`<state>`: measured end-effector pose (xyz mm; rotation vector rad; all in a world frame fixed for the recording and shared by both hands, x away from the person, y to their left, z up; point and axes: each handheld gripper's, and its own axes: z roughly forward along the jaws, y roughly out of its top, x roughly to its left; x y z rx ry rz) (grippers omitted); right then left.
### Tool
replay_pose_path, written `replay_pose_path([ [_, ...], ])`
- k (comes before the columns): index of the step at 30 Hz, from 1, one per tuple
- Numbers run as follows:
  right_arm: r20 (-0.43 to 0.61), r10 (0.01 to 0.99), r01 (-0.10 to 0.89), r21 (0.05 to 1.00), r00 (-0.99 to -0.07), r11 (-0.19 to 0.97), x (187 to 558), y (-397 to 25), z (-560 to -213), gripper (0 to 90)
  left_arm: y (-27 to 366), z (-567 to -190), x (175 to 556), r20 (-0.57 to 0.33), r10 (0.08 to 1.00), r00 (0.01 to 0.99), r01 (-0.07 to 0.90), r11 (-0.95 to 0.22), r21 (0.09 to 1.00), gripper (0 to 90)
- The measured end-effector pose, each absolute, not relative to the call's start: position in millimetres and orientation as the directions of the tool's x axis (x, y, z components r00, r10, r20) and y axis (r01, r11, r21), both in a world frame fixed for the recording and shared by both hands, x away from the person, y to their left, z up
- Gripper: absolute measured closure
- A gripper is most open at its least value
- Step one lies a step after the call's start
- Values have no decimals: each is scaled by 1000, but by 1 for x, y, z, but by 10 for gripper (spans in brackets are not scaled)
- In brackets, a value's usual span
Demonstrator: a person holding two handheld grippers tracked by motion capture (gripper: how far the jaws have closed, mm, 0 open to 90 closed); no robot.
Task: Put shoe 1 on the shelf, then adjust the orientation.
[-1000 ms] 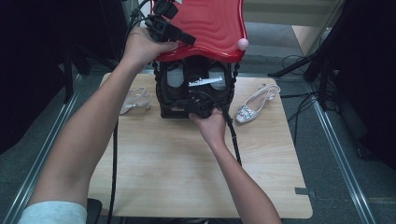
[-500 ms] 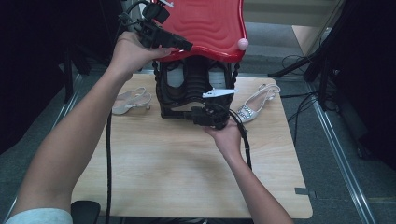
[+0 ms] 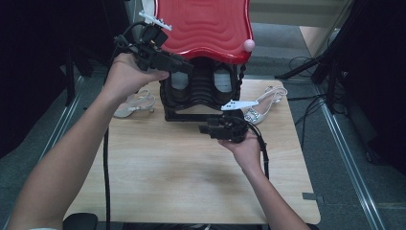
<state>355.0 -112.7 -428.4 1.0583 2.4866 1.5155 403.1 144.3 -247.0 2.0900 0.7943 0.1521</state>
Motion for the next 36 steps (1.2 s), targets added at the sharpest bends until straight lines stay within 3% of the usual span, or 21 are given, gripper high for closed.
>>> replay_pose_path([
  [19,307,553,518,810,-774,275,342,-140,-447,489,164,-321,356,-217,594,775,516,-397,759,427],
  [36,303,588,537,798,-750,274,341,-159,-460,489,186,-393,355,-288,619,730,594,-366,716,434],
])
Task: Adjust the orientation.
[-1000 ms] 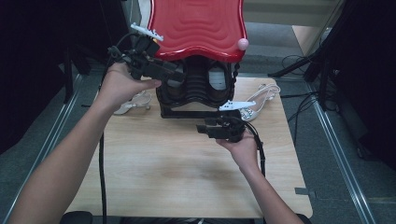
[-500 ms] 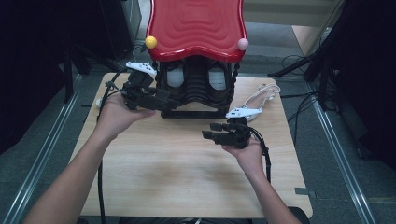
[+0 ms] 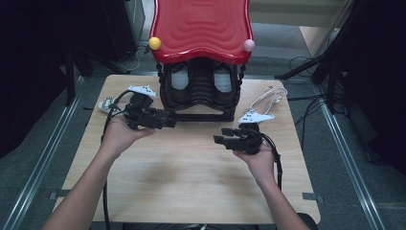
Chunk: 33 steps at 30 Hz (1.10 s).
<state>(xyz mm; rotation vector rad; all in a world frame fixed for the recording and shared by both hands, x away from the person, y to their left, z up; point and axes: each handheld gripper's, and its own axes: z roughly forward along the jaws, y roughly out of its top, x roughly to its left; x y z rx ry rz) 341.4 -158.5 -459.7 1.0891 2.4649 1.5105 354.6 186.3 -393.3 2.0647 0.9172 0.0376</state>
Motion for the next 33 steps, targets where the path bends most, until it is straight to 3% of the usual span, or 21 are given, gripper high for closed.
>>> replay_pose_path([
  [4,299,591,538,795,-749,281,341,-160,-462,489,196,-403,357,-295,637,712,610,-354,709,478],
  [13,310,600,551,789,-737,270,340,-165,-466,485,217,-417,371,-290,680,674,634,-331,699,775],
  [18,321,607,561,787,-727,255,340,-164,-468,479,232,-422,383,-273,704,655,642,-328,693,886],
  [33,289,637,556,787,-715,267,333,-166,-468,480,274,-422,427,-285,758,586,691,-284,665,900],
])
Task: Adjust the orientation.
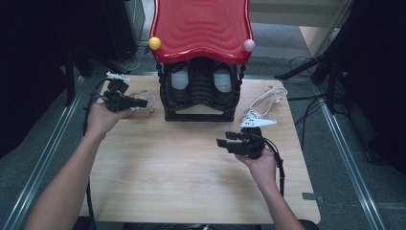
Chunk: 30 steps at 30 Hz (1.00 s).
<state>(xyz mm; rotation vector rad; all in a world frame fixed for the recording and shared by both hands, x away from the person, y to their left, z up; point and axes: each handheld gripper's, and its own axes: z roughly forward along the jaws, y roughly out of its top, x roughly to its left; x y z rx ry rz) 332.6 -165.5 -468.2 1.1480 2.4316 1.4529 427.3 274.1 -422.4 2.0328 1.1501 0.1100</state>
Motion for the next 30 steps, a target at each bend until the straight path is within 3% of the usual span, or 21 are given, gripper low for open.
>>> replay_pose_path([
  [12,289,663,567,786,-690,247,324,-178,-472,481,299,-439,459,-326,805,496,729,-183,659,900],
  [21,292,682,580,779,-671,237,322,-185,-476,481,298,-465,472,-316,825,469,756,-190,626,900],
  [30,294,680,583,776,-672,240,323,-185,-477,481,304,-454,472,-351,824,445,735,-113,668,900],
])
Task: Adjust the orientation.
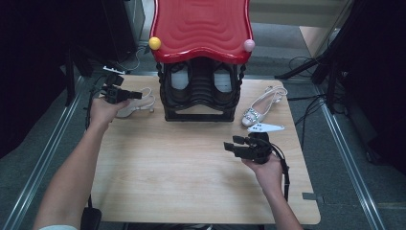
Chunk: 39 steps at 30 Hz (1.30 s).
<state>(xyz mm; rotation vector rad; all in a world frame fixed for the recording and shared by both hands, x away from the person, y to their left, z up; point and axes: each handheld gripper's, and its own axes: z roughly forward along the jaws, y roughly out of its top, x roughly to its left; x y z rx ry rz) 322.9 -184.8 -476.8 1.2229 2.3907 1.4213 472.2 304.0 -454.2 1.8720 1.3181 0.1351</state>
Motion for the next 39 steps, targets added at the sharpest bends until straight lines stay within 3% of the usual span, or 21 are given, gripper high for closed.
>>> replay_pose_path([
  [15,297,666,585,769,-684,257,330,-178,-479,483,302,-481,466,-374,831,413,787,-119,605,900],
  [39,311,609,570,768,-730,292,351,-154,-480,485,327,-483,432,-353,862,365,824,-122,553,900],
])
